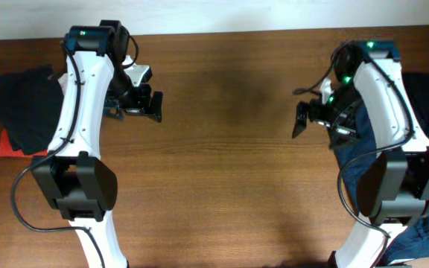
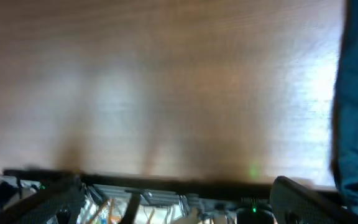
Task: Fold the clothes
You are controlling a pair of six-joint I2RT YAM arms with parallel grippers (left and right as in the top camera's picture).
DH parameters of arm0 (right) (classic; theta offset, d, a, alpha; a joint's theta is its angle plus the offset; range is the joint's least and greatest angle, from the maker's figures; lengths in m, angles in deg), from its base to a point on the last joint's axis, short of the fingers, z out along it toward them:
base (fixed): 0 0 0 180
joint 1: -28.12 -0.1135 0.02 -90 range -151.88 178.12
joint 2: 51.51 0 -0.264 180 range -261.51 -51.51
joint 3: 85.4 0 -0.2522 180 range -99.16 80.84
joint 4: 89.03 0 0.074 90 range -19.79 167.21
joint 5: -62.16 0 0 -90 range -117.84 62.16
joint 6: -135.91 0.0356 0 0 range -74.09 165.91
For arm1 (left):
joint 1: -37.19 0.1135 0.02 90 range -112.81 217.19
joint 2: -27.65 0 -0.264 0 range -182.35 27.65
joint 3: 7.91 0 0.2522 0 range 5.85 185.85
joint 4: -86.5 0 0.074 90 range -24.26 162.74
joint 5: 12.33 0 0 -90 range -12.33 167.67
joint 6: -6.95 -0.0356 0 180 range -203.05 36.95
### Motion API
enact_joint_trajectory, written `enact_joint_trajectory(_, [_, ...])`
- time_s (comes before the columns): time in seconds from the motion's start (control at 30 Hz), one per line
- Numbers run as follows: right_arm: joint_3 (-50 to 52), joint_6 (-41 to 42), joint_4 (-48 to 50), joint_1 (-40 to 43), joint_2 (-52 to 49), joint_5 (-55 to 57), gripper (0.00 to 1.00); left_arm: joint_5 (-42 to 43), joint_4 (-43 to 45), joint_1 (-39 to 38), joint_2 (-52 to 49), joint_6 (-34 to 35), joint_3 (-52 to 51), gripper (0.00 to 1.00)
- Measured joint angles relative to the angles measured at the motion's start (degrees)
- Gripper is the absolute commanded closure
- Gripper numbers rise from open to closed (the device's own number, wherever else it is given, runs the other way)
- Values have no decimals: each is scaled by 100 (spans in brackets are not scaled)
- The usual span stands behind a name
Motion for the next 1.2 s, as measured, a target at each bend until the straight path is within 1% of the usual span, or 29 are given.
enact_joint_trajectory(0.03, [310, -39, 28, 0, 131, 0, 1, -24, 20, 4, 55, 0, -234, 1])
enact_joint_trajectory(0.1, [1150, -118, 660, 0, 997, -2, 1, -87, 39, 2, 382, 0, -1154, 1])
enact_joint_trajectory(0.13, [1537, -133, 1150, 0, 1569, -2, 1, -111, 247, 2, 599, 0, -1488, 1])
enact_joint_trajectory(0.2, [2385, -144, 1958, 0, 2887, 0, 1, -149, 1152, 2, 1589, 57, -2664, 1])
enact_joint_trajectory(0.3, [3759, -72, 3034, -2, 4688, 70, 1, -262, 3130, 37, 3873, 308, -4684, 1])
enact_joint_trajectory(0.33, [4120, -33, 3235, -2, 5156, 138, 1, -328, 3687, 37, 4986, 380, -5521, 1])
enact_joint_trajectory(0.37, [4719, 15, 3593, -2, 6140, 326, 1, -369, 4266, 37, 6146, 420, -6284, 1])
enact_joint_trajectory(0.4, [4911, 17, 3672, -2, 6561, 417, 1, -391, 4734, 37, 7152, 437, -7001, 1])
enact_joint_trajectory(0.43, [5058, 26, 3657, -2, 7040, 503, 1, -393, 4725, 37, 7735, 452, -7331, 1])
enact_joint_trajectory(0.47, [5125, 28, 3644, -2, 7648, 568, 1, -393, 4898, 37, 8658, 452, -7761, 1])
enact_joint_trajectory(0.5, [5136, 31, 3644, -2, 8026, 592, 1, -409, 4889, 37, 9412, 455, -7882, 1])
enact_joint_trajectory(0.53, [5149, 31, 3661, -2, 8135, 608, 1, -409, 4883, 37, 9731, 455, -7906, 1])
enact_joint_trajectory(0.6, [5154, 31, 3652, -2, 8209, 647, 1, -409, 4780, 37, 10194, 455, -7923, 1])
enact_joint_trajectory(0.63, [5154, 33, 3654, -2, 8205, 654, 1, -409, 4774, 37, 10273, 455, -7923, 1])
enact_joint_trajectory(0.87, [5156, 31, 3652, -2, 8238, 675, 1, -411, 4756, 37, 10271, 455, -7932, 1])
enact_joint_trajectory(0.9, [5163, 31, 3644, -2, 8308, 695, 1, -411, 4758, 37, 10271, 455, -7932, 1])
enact_joint_trajectory(0.97, [5506, -74, 4028, -2, 8721, 782, 1, -411, 4752, 37, 10271, 455, -7943, 1])
enact_joint_trajectory(1.0, [5914, -122, 4623, -2, 9025, 791, 1, -411, 4765, 37, 10275, 455, -7943, 1])
enact_joint_trajectory(1.07, [7215, -170, 5770, -2, 10080, 800, 1, -411, 4756, 37, 10271, 455, -7962, 1])
enact_joint_trajectory(1.13, [8290, -190, 7252, -55, 10789, 804, 1, -409, 4747, 37, 10271, 455, -7967, 1])
enact_joint_trajectory(1.17, [8627, -192, 7471, -114, 10990, 824, 1, -411, 4756, 37, 10275, 455, -7969, 1])
enact_joint_trajectory(1.2, [9047, -203, 8223, -175, 11169, 846, 1, -411, 4754, 37, 10277, 455, -7969, 1])
